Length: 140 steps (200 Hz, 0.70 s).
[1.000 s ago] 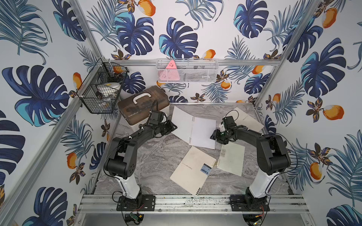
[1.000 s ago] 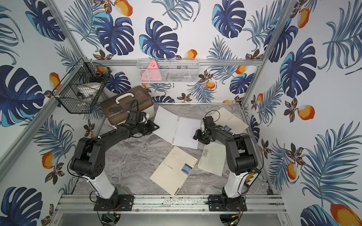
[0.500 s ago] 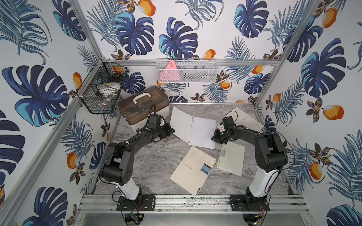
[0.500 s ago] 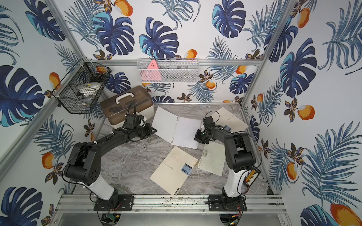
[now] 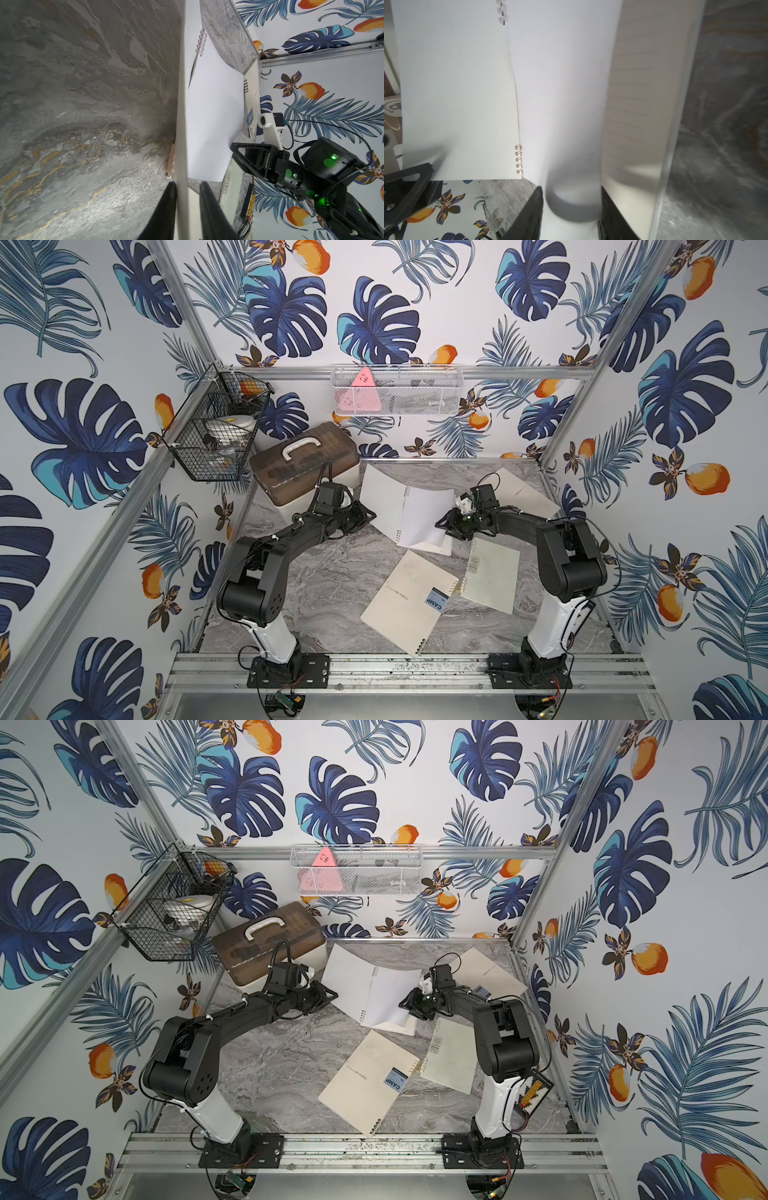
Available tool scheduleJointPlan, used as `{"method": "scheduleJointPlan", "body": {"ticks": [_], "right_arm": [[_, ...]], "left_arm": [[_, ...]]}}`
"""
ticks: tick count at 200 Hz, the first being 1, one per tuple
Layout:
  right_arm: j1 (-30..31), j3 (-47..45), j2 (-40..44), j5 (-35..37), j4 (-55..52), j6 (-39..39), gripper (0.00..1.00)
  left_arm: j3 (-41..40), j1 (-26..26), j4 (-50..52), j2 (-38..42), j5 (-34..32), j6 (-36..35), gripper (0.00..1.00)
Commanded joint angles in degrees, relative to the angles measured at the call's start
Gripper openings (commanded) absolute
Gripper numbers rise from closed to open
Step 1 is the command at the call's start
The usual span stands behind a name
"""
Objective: Tear off pages from different notebooks
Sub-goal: Open the notebook at the center of the board.
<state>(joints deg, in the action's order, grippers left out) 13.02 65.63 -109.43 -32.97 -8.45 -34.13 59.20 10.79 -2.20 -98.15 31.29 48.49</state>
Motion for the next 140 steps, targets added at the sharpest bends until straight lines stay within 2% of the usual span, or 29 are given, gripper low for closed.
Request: {"method": "scheduleJointPlan", "body": {"ticks": [1,29,57,85,100,118,140], "right_arm": [[0.0,-2.0,-0.2,-5.3,7.5,-4.3,0.54],[0.2,-3.7,0.1,-6.7,12.8,-7.2,0.57],[1.7,-0.9,-1.8,-6.3,11.5,-6.4,0.57],[5.1,7.3,-4.5,-4.1,7.4,-3.7,0.57],[7.0,10.9,-6.0,-2.8,5.5,-2.2,0.58],[8.5,13.8,-7.9,-2.4,5.6,-1.9,0.59],[9.6,16.0,-10.5,-3.7,8.3,-2.8,0.60]], "left_arm": [[0.6,-0.1,-1.9,-0.2,1.2,0.5,0.23],[0.4,0.0,-2.6,-0.5,1.5,1.0,0.22],[0.4,0.2,-2.7,-0.5,1.3,1.2,0.20],[0.7,0.3,-2.8,-0.3,1.4,1.2,0.22],[1.2,0.4,-3.0,-0.5,1.8,1.1,0.32],[2.4,0.4,-3.2,-1.1,2.7,0.5,0.56],[4.5,0.4,-4.9,-3.1,5.2,0.7,0.75]]}}
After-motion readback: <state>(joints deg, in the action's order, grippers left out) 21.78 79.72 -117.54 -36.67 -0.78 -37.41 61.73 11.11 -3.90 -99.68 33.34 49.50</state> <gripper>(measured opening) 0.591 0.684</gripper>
